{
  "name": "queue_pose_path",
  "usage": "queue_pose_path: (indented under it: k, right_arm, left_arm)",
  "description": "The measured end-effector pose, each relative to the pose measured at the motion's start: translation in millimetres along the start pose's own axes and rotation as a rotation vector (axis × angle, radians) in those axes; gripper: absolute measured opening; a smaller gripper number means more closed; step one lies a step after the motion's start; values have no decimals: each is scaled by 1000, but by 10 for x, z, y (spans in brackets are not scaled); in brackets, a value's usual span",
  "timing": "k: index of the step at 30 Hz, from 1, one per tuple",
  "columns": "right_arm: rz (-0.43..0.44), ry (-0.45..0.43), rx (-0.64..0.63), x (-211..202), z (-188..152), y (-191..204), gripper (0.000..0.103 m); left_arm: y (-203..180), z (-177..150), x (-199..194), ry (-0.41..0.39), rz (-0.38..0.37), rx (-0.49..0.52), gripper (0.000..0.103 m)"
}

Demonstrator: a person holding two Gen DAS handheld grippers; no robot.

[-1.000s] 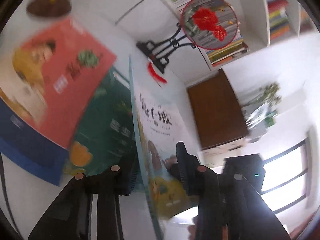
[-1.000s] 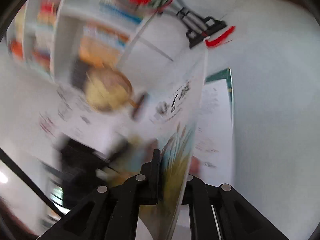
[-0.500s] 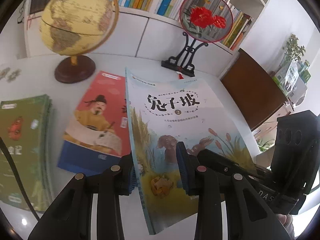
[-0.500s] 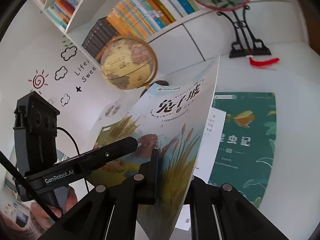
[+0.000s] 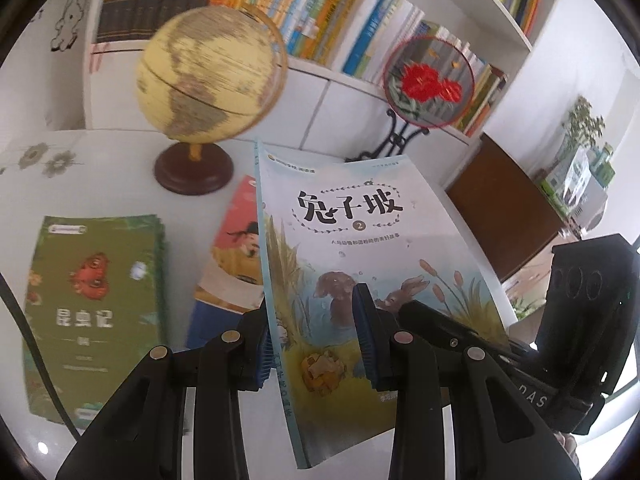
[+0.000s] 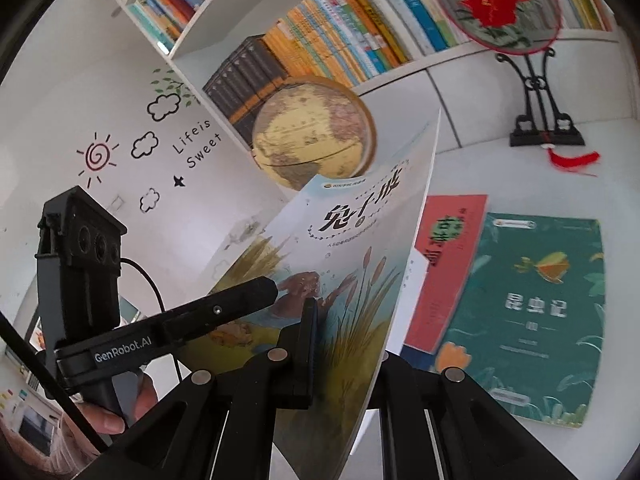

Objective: Organize books

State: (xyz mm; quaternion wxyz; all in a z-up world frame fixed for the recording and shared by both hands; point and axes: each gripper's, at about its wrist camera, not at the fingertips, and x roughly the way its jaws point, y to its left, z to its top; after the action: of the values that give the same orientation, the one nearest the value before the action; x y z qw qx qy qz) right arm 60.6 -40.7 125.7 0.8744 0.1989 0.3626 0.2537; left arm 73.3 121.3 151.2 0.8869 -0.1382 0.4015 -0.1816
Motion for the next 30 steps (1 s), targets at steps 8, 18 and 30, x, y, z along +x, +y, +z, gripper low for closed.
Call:
queue_pose_path:
  k: [8,18,30]
  right_arm:
    - [43,2,-58,250,114,406,9]
    - [130,31,-116,668,196,897,9]
    - [200,146,-114,1390,-30,1182,9]
  left_arm:
    - [355,75,-320,-52,53,-32,31]
    - [862,81,-653,-109,136,-100,31]
    - [1570,-181,-629,-88,230,-221,31]
